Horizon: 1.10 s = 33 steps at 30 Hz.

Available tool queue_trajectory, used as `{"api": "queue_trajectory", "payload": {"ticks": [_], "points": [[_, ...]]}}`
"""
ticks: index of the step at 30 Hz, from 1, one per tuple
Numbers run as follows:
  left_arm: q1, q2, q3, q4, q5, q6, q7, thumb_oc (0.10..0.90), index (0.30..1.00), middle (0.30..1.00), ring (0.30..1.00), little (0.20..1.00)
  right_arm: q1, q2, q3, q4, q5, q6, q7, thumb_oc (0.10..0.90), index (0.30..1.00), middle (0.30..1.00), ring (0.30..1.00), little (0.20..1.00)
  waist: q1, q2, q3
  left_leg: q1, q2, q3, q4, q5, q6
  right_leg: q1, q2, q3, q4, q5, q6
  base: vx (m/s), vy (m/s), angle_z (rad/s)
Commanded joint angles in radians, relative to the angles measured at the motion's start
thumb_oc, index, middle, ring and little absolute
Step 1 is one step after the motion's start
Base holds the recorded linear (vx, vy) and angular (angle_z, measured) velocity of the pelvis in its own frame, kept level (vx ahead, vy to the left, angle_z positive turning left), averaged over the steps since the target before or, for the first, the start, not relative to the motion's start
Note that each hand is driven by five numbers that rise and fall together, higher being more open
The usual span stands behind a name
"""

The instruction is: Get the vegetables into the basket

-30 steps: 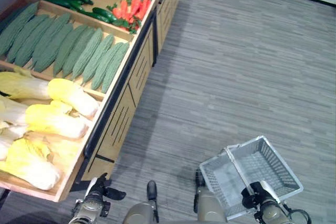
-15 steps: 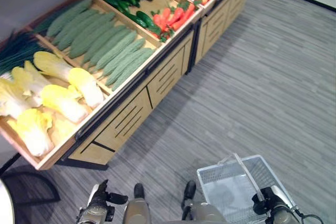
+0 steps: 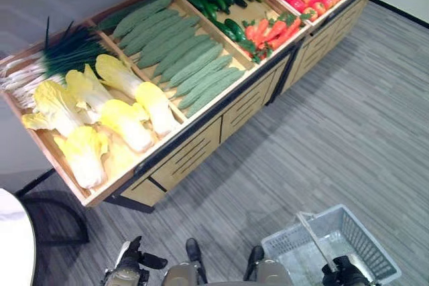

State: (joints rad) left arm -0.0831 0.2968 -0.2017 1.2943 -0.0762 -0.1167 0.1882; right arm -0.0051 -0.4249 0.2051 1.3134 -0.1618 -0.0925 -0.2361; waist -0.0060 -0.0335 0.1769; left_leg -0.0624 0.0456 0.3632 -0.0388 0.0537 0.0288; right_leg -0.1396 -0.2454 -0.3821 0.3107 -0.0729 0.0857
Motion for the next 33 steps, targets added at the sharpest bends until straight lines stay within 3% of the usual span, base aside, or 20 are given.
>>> {"api": "queue_trajectory", "payload": {"ticks": [1,3,5,6,8,9,14,19,22,23,28,30,32,33], "points": [[-0.002,0.059,0.045,-0.011,0.009,-0.02,0.007,0.9,1.0,1.0,1.0,1.0,-0.032,-0.028,0.036,-0.02,-0.025,-0.022,-0.019,0.4,0.3,0.3,0.3,0.3,0.011,-0.025,0.031,0.03,0.034,-0.043,-0.002,-0.016,-0.049,-0.015,-0.005,0.166,0.049,0.238,0.138,0.13,0.188,0.05],[0.0,0.062,0.043,-0.012,0.008,-0.022,0.007,0.9,1.0,1.0,1.0,1.0,-0.033,-0.029,0.038,-0.023,-0.024,-0.024,-0.02,0.4,0.3,0.3,0.3,0.3,0.008,-0.022,0.036,0.043,0.034,-0.053,-0.013,-0.014,-0.05,-0.029,0.004,0.187,0.05,0.236,0.137,0.11,0.016,0.43],[-0.021,0.077,0.03,0.003,0.016,-0.029,0.012,0.9,1.0,1.0,1.0,1.0,-0.045,-0.026,0.045,-0.028,-0.001,-0.032,-0.023,0.4,0.3,0.3,0.3,0.3,-0.013,-0.018,0.039,0.054,0.042,-0.109,-0.034,-0.007,-0.076,-0.065,0.038,0.281,-0.114,0.194,0.116,0.24,-0.195,0.96],[-0.033,0.076,0.026,0.009,0.018,-0.031,0.018,0.9,1.0,1.0,1.0,1.0,-0.05,-0.022,0.034,-0.027,0.019,-0.032,-0.026,0.4,0.3,0.3,0.3,0.3,-0.023,-0.022,0.042,0.06,0.049,-0.144,-0.023,-0.023,-0.092,-0.072,0.021,0.334,-0.205,0.205,0.12,0.27,-0.3,0.8],[-0.038,0.083,0.027,0.02,0.023,-0.029,0.019,0.9,1.0,1.0,1.0,1.0,-0.042,-0.02,0.031,-0.028,0.022,-0.033,-0.021,0.4,0.3,0.3,0.3,0.3,-0.03,-0.031,0.039,0.063,0.057,-0.169,-0.011,-0.035,-0.101,-0.072,0.011,0.361,-0.254,0.22,0.124,0.2,-0.277,0.85],[-0.028,0.08,0.033,0.02,0.012,-0.029,0.018,0.9,1.0,1.0,1.0,1.0,-0.029,-0.019,0.026,-0.028,0.02,-0.031,-0.022,0.4,0.3,0.3,0.3,0.3,-0.021,-0.043,0.031,0.062,0.06,-0.186,-0.005,-0.031,-0.108,-0.063,0.011,0.35,-0.249,0.221,0.127,0.18,-0.381,1.1],[-0.024,0.055,0.057,0.028,-0.016,-0.026,0.025,0.9,1.0,1.0,1.0,1.0,-0.015,-0.034,0.025,-0.031,0.024,-0.037,-0.02,0.4,0.3,0.3,0.3,0.3,-0.018,-0.023,0.013,0.042,0.113,-0.228,-0.008,0.011,-0.152,-0.014,0.072,0.283,-0.293,0.181,0.086,0.09,-0.26,0.45],[-0.032,0.033,0.088,0.023,-0.057,-0.029,0.07,0.9,1.0,1.0,1.0,1.0,-0.001,-0.042,0.008,-0.027,0.041,-0.038,-0.032,0.4,0.3,0.3,0.3,0.3,-0.02,-0.01,0.009,0.022,0.128,-0.202,0.002,0.057,-0.171,0.039,0.066,0.206,-0.348,0.187,0.082,0.03,-0.111,0.44],[-0.04,0.075,0.231,0.067,-0.08,-0.041,0.322,0.9,1.0,1.0,1.0,1.0,0.006,-0.014,0.017,-0.012,0.04,-0.054,-0.073,0.4,0.3,0.3,0.3,0.3,-0.021,-0.008,-0.016,0.042,0.129,-0.167,-0.026,0.052,-0.178,0.064,0.075,0.194,-0.385,0.194,0.086,0.08,-0.047,0.54],[-0.038,0.126,0.35,0.108,-0.132,-0.046,0.446,0.9,1.0,1.0,1.0,1.0,0.013,0.011,0.033,0.003,0.039,-0.066,-0.094,0.4,0.3,0.3,0.3,0.3,-0.023,-0.01,-0.03,0.066,0.137,-0.138,-0.04,0.044,-0.182,0.069,0.079,0.206,-0.388,0.193,0.089,0.09,-0.006,-0.13],[-0.046,0.188,0.459,0.101,-0.224,-0.097,0.554,0.9,1.0,1.0,1.0,1.0,0.028,0.02,0.061,0.022,0.01,-0.076,-0.098,0.4,0.3,0.3,0.3,0.3,-0.03,-0.006,-0.038,0.09,0.133,-0.126,-0.048,0.031,-0.184,0.074,0.071,0.211,-0.387,0.194,0.094,0.02,0.041,-0.21],[-0.053,0.239,0.493,0.014,-0.246,-0.145,0.634,0.9,1.0,1.0,1.0,1.0,0.026,0.009,0.071,0.02,-0.013,-0.077,-0.096,0.4,0.3,0.3,0.3,0.3,-0.031,0.001,-0.042,0.098,0.125,-0.121,-0.048,0.021,-0.184,0.071,0.061,0.216,-0.389,0.204,0.102,0.0,0.094,-0.09],[-0.05,0.244,0.492,-0.023,-0.24,-0.148,0.64,0.9,1.0,1.0,1.0,1.0,0.026,0.008,0.071,0.02,-0.019,-0.078,-0.095,0.4,0.3,0.3,0.3,0.3,-0.032,0.002,-0.042,0.099,0.122,-0.121,-0.048,0.019,-0.183,0.07,0.059,0.216,-0.389,0.206,0.104,-0.01,0.059,-0.06],[-0.044,0.278,0.485,-0.203,-0.172,-0.166,0.707,0.9,1.0,1.0,1.0,1.0,0.034,0.008,0.066,0.017,-0.032,-0.081,-0.103,0.4,0.3,0.3,0.3,0.3,-0.031,0.004,-0.042,0.103,0.119,-0.125,-0.048,0.012,-0.183,0.073,0.057,0.216,-0.388,0.207,0.11,-0.01,0.024,-0.07]]}}
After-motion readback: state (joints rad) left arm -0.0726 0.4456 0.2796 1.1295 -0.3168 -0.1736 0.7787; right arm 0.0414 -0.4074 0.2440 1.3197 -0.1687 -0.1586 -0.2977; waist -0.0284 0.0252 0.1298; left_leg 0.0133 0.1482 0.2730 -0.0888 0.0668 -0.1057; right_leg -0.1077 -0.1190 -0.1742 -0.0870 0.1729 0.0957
